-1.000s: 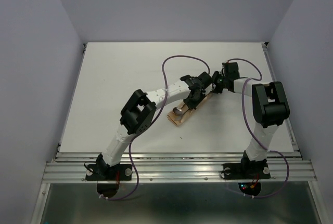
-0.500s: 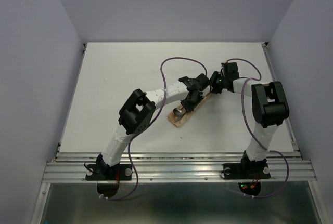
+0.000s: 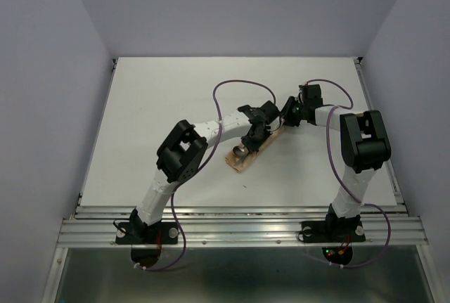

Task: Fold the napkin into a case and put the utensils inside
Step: Insert the knife into the folded napkin.

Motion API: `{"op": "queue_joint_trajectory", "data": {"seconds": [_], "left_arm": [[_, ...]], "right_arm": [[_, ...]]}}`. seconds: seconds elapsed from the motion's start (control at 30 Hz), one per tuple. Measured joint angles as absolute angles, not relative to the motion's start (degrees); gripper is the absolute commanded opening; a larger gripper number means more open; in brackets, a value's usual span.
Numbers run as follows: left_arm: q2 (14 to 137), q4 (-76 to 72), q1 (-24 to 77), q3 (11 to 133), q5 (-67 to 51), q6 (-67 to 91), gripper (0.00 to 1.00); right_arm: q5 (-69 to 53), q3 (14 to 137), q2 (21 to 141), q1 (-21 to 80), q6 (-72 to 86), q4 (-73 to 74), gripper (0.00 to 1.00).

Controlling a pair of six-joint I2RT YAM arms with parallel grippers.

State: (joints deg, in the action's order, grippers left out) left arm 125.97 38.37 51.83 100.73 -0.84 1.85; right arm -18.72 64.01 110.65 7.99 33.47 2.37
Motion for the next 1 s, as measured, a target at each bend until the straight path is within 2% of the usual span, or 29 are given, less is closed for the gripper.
{"op": "queue_joint_trajectory", "data": {"seconds": [0.3,1.0], "left_arm": [[126.0,38.4,51.6,100.8,-1.9,1.9,0.11],[126.9,39.4,51.6,105.7,-3.7,1.3,0.13]], "right_arm": [[-18.7,64.0,110.7,8.0,33.6,2.4,0.27],[-18.7,64.0,110.7,8.4,33.9,2.4,0.27]]}}
